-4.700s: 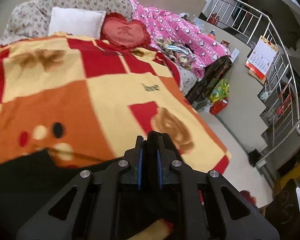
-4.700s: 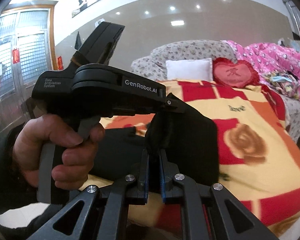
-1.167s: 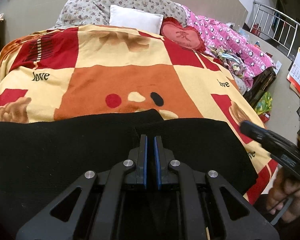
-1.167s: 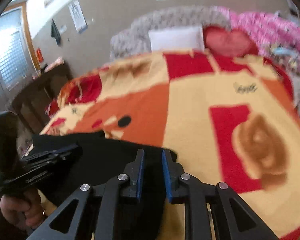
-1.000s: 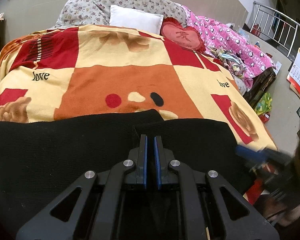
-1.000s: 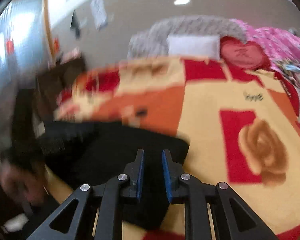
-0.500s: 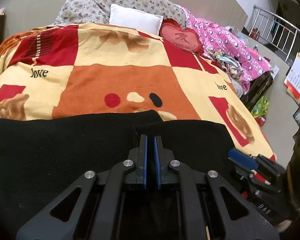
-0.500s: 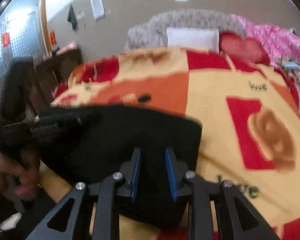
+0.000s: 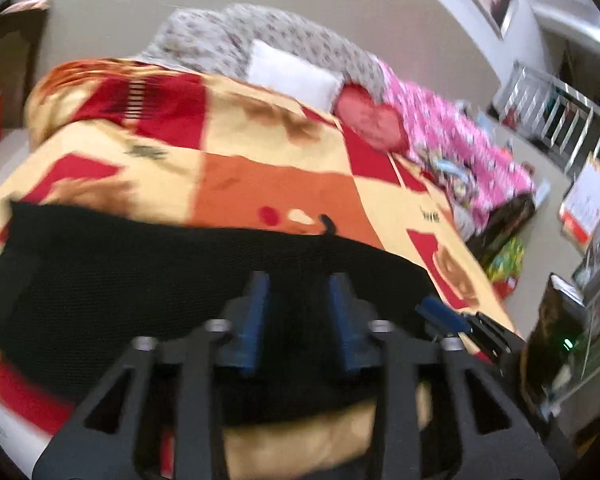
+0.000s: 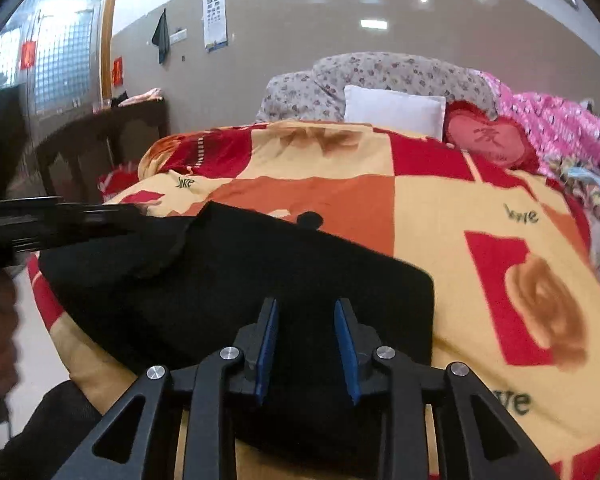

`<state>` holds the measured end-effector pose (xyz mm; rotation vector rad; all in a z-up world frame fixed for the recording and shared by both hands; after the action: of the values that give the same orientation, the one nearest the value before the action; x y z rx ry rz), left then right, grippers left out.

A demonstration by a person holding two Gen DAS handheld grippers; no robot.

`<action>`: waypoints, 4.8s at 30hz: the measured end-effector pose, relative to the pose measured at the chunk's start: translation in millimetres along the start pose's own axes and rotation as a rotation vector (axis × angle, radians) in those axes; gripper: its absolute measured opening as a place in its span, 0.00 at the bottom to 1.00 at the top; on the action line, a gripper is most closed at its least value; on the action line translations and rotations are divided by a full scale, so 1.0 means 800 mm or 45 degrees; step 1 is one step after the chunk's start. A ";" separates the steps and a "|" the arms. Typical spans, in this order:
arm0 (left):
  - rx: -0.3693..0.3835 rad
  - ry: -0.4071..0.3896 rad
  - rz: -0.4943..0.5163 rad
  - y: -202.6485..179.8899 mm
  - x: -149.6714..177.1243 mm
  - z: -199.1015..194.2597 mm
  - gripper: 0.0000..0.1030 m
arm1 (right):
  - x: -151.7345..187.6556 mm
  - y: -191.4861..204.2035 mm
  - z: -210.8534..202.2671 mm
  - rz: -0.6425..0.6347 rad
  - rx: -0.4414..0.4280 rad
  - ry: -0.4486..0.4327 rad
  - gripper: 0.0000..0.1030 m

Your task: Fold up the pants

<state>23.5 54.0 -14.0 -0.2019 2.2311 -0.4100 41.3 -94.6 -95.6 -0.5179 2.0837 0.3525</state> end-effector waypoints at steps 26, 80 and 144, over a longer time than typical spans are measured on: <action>0.124 -0.154 -1.085 0.224 0.028 -0.052 0.56 | 0.005 0.000 0.005 -0.016 0.021 -0.002 0.28; 0.136 -0.174 0.707 -0.218 0.042 0.026 0.10 | 0.005 -0.143 -0.066 0.650 0.053 -0.254 0.29; -0.120 0.246 0.204 -0.061 -0.025 0.133 0.31 | -0.027 -0.039 -0.067 0.186 0.012 -0.186 0.30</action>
<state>118.7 -9.7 -45.4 -0.0329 2.4382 -0.2458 28.1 -140.3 -51.0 -0.3247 1.9851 0.4517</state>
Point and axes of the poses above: each gripper's, at about its wrist camera, not at the fingertips, and z roughly the way its jaws point, y to its left, x to its underside, the point moved 9 cm from there along z, roughly the way its jaws point, and after that the axes turned 9 degrees about -x, right-handed, at the moved point
